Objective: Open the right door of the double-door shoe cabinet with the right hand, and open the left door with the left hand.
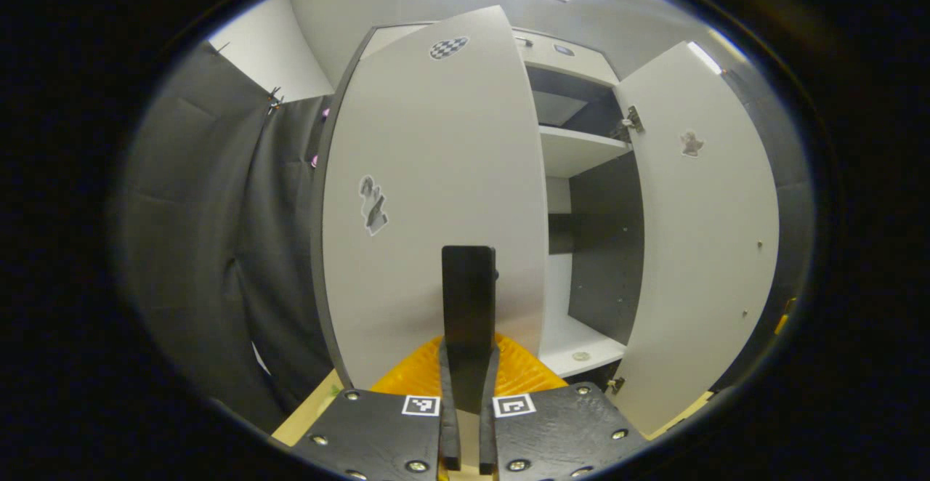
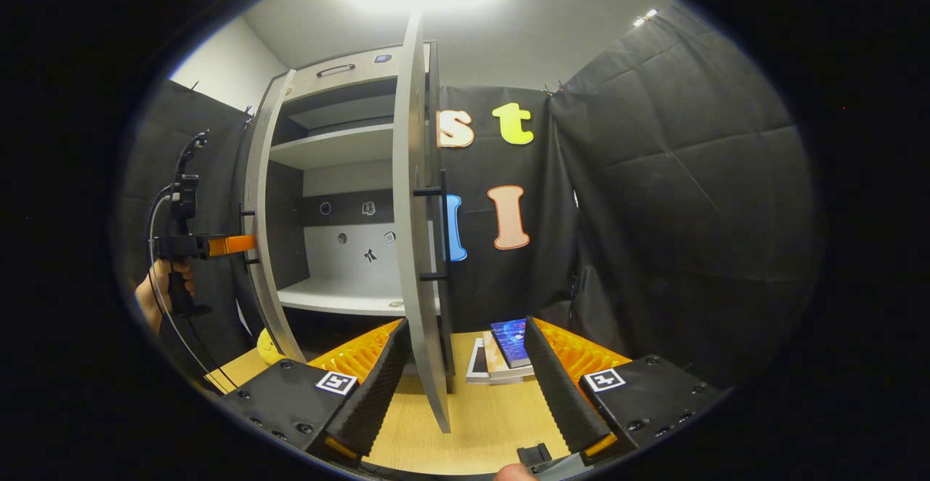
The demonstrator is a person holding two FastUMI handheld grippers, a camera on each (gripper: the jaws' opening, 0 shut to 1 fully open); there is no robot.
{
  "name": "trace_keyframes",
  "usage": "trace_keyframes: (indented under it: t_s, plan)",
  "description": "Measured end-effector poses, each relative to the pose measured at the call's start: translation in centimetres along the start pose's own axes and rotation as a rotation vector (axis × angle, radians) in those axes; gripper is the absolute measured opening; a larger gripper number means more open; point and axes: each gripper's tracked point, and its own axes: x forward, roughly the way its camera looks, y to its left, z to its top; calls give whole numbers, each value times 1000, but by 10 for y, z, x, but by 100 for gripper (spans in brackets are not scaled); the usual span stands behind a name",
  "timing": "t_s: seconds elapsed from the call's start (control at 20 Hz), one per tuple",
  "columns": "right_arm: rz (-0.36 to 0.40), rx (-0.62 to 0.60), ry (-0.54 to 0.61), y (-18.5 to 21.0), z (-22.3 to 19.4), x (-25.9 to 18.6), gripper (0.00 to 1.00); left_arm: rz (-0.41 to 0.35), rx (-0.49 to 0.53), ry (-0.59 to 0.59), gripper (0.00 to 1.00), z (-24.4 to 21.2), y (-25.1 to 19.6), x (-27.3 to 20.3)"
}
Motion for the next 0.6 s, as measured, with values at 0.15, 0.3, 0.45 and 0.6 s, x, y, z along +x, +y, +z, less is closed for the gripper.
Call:
trace_keyframes:
  t_s: [0.15, 0.3, 0.45, 0.6]
  plan:
    - [22, 3, 8, 12, -2, 6, 98, -5, -3, -1, 12, 0, 5, -6]
    - [54, 2, 14, 30, -4, 11, 97, -3, -6, -6, 12, 0, 9, -11]
    - [87, -10, 15, 48, -6, 14, 98, 1, -12, -1, 11, 0, 14, -14]
    - [110, -20, 19, 64, -10, 17, 98, 3, -10, -1, 11, 0, 19, -18]
